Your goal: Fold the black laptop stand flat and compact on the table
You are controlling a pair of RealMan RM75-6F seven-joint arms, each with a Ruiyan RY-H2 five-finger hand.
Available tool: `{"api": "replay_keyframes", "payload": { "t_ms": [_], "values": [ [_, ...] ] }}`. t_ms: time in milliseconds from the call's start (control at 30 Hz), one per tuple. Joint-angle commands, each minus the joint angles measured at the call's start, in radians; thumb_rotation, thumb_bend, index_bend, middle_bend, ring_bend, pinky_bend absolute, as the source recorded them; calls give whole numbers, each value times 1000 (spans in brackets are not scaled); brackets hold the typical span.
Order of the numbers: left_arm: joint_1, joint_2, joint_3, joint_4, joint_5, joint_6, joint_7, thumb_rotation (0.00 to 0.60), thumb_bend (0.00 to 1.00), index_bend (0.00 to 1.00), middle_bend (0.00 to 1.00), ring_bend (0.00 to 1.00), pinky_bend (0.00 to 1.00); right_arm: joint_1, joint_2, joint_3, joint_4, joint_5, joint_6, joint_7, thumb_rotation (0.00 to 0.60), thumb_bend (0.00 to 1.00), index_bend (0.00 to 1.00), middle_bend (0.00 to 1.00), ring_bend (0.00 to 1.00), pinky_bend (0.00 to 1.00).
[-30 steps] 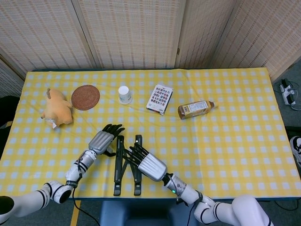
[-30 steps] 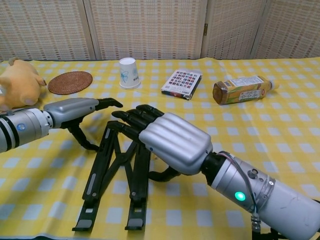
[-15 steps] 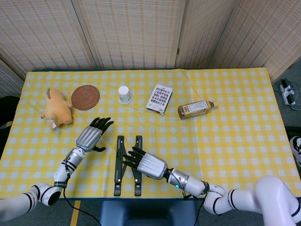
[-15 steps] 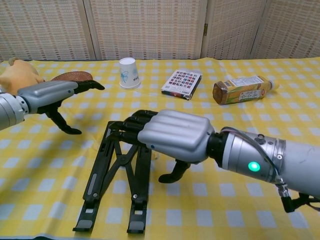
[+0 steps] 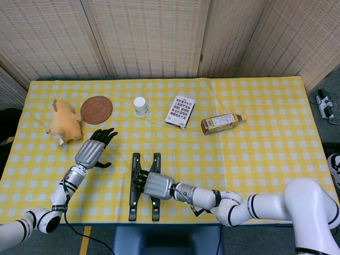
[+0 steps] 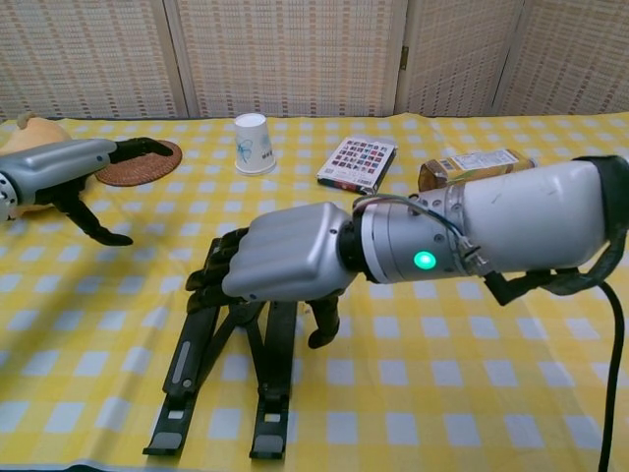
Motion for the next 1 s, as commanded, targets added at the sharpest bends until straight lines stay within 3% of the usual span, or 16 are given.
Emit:
{"api": "replay_keyframes", "payload": {
  "t_ms": [33,500,1000],
  "values": [
    [5,2,1,6,0,2,-12,600,205,0,32,0,0,18,-29,-10,24,17,-7,-16,600,249,0,0,0,0],
    [20,13,2,35,-2,-2,-63,600,205,0,24,0,0,73,-104,-48,105,31,-9,-17,600,249,0,0,0,0],
    [28,12,-1,52,-4,-3,-74,600,205,0,16,0,0,148,-134,-39,157,70,-63,34,600,250,0,0,0,0]
  ]
}}
